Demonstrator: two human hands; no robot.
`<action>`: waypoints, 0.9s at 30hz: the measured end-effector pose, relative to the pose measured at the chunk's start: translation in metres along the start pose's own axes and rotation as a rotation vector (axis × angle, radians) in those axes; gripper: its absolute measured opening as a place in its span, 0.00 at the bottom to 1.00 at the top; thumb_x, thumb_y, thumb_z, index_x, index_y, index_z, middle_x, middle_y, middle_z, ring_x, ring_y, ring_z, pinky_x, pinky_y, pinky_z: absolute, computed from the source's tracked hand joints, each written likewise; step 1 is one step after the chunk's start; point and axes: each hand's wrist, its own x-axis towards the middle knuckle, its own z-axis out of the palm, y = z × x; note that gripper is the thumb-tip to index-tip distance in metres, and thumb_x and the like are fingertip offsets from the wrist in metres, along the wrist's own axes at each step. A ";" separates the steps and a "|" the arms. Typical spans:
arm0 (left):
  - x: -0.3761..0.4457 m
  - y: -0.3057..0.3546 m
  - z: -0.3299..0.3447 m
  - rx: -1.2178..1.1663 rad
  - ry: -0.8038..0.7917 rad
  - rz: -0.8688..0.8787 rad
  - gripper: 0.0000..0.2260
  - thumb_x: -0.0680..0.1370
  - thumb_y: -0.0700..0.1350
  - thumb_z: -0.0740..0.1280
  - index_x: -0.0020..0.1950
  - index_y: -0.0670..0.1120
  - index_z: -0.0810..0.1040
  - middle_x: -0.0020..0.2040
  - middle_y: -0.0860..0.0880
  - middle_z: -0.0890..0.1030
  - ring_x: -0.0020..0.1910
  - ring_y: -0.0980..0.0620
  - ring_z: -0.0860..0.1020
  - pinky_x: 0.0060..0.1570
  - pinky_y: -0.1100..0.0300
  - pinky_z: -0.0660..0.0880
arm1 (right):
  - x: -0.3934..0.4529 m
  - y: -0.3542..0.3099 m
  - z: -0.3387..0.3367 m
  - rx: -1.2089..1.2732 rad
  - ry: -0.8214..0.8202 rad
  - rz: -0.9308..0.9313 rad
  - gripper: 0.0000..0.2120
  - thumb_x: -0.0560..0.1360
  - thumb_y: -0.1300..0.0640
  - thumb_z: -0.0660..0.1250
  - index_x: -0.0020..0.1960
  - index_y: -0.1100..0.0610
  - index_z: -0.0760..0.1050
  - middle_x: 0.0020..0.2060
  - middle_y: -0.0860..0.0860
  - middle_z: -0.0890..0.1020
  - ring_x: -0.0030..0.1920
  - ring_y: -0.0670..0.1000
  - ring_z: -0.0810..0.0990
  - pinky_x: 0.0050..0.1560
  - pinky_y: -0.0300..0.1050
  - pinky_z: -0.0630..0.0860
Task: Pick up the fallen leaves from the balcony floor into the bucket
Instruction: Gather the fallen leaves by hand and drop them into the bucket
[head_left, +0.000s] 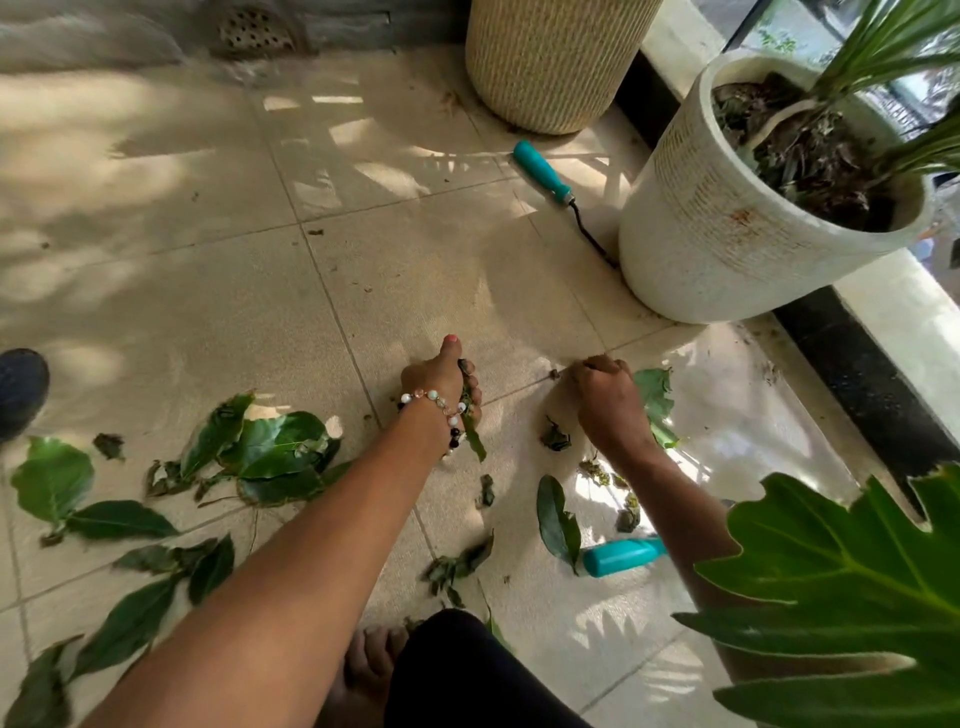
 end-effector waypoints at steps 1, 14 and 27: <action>0.000 0.000 0.000 -0.003 -0.002 -0.009 0.21 0.81 0.56 0.63 0.32 0.44 0.72 0.27 0.48 0.71 0.23 0.51 0.68 0.22 0.67 0.64 | -0.002 0.000 0.000 0.041 0.025 0.024 0.13 0.81 0.61 0.56 0.59 0.62 0.76 0.55 0.57 0.76 0.56 0.55 0.74 0.54 0.46 0.76; -0.011 -0.007 -0.008 -0.017 -0.017 0.010 0.21 0.81 0.56 0.61 0.33 0.45 0.72 0.26 0.49 0.71 0.20 0.53 0.68 0.23 0.68 0.64 | -0.016 -0.028 -0.003 0.027 -0.149 -0.221 0.17 0.80 0.64 0.59 0.68 0.64 0.69 0.68 0.60 0.68 0.68 0.60 0.65 0.67 0.50 0.64; -0.025 -0.030 -0.009 0.052 -0.012 0.034 0.21 0.81 0.56 0.61 0.33 0.44 0.72 0.26 0.48 0.72 0.19 0.52 0.69 0.20 0.67 0.64 | -0.059 -0.015 -0.002 0.032 -0.184 -0.178 0.14 0.80 0.63 0.60 0.63 0.59 0.78 0.63 0.58 0.76 0.62 0.56 0.73 0.61 0.42 0.68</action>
